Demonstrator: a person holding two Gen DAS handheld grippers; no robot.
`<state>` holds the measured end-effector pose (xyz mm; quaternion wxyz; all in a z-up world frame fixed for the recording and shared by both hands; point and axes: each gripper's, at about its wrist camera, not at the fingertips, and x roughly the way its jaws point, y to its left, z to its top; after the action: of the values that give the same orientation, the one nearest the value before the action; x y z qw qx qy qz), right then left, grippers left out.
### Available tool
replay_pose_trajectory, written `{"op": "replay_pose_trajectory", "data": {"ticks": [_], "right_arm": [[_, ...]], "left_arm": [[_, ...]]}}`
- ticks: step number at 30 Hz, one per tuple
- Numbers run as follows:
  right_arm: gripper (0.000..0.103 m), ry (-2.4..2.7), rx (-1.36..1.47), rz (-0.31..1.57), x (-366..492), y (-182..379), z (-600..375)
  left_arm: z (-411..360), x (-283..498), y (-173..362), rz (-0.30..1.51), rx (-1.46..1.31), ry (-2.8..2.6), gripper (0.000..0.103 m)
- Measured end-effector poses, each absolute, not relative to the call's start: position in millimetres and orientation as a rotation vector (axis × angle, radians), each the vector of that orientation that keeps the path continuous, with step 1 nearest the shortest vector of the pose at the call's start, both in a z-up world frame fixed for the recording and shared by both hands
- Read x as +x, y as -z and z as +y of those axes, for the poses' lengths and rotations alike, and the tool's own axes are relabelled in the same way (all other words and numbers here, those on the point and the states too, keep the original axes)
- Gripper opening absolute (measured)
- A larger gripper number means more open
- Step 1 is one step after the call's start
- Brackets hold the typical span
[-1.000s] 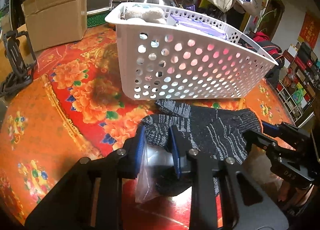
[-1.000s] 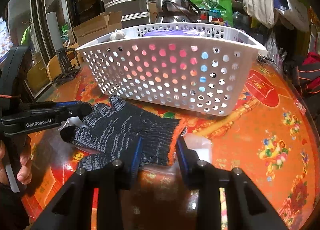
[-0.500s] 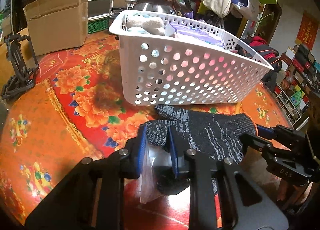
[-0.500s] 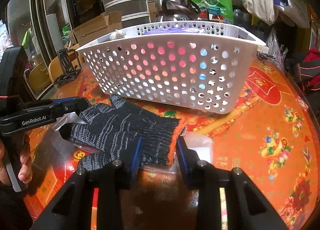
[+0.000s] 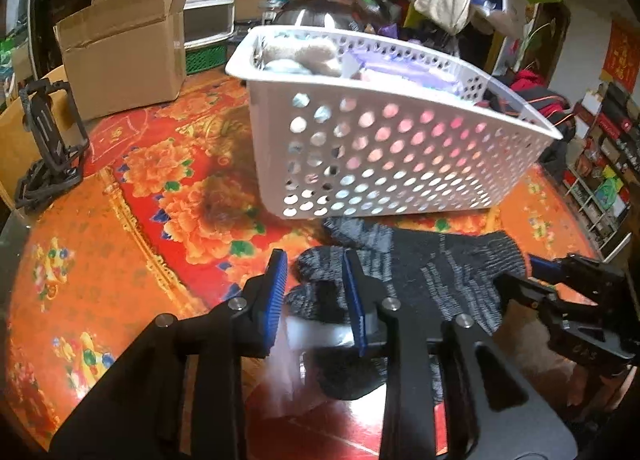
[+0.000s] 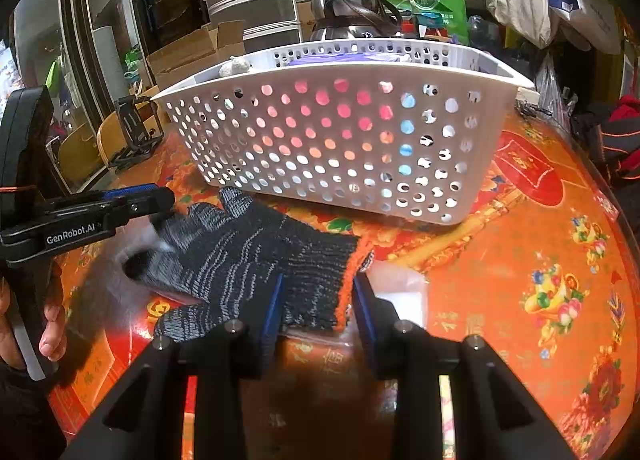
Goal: Organize soft objects
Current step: 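Grasp the black gloves with both tools near the orange cuff, then lift the black gloves with both tools and carry them over the basket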
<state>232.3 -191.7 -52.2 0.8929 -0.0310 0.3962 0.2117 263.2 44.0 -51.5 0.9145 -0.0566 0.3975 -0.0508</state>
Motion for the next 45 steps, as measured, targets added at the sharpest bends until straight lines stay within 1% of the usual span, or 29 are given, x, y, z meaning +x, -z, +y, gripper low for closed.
{"op": "replay_pose_trajectory", "data": {"ticks": [1,2,3,5,12,13,14,15,16,18,21,24,26,29,34,39,42,45], "right_arm": [[0.033,-0.440,-0.060,0.825,233,53,-192],[0.033,-0.443,-0.055,0.828,234,53,-193],[0.033,-0.445,-0.052,0.829,234,53,-194],[0.033,-0.448,-0.045,0.832,235,54,-195],[0.034,-0.461,-0.025,0.839,236,54,-198],[0.034,-0.459,-0.027,0.838,236,54,-198],[0.033,-0.458,-0.031,0.836,236,54,-198],[0.033,-0.458,-0.032,0.837,236,54,-198],[0.033,-0.458,-0.032,0.837,236,54,-198],[0.033,-0.459,-0.034,0.834,235,53,-198],[0.033,-0.463,-0.033,0.822,234,51,-198],[0.026,-0.464,-0.035,0.801,231,48,-197],[0.018,-0.462,-0.041,0.777,229,45,-196],[0.013,-0.466,-0.042,0.734,223,40,-196],[0.011,-0.481,-0.014,0.670,216,32,-201],[0.010,-0.527,0.036,0.600,207,20,-207],[0.010,-0.534,0.058,0.602,208,19,-211],[0.010,-0.532,0.069,0.596,204,10,-214]], "left_arm": [[44,265,53,0.828,-0.110,0.094,0.027],[44,266,55,0.837,-0.106,0.085,0.030],[45,267,54,0.836,-0.110,0.079,0.038],[46,266,52,0.822,-0.122,0.098,0.045],[36,276,73,0.916,-0.081,0.100,0.045],[36,277,74,0.919,-0.085,0.103,0.044],[34,279,76,0.921,-0.079,0.099,0.034],[32,280,77,0.924,-0.064,0.091,0.029],[30,279,78,0.922,-0.059,0.098,0.028],[25,276,78,0.913,-0.036,0.099,0.018],[18,270,75,0.889,-0.020,0.116,0.014],[16,267,72,0.875,-0.017,0.118,0.014],[20,265,68,0.853,-0.027,0.116,0.014],[26,261,60,0.819,-0.054,0.124,0.014],[28,250,43,0.740,-0.072,0.158,0.014],[34,237,27,0.671,-0.108,0.197,0.013],[39,230,16,0.628,-0.136,0.215,0.013],[43,227,7,0.629,-0.171,0.230,0.013]]}}
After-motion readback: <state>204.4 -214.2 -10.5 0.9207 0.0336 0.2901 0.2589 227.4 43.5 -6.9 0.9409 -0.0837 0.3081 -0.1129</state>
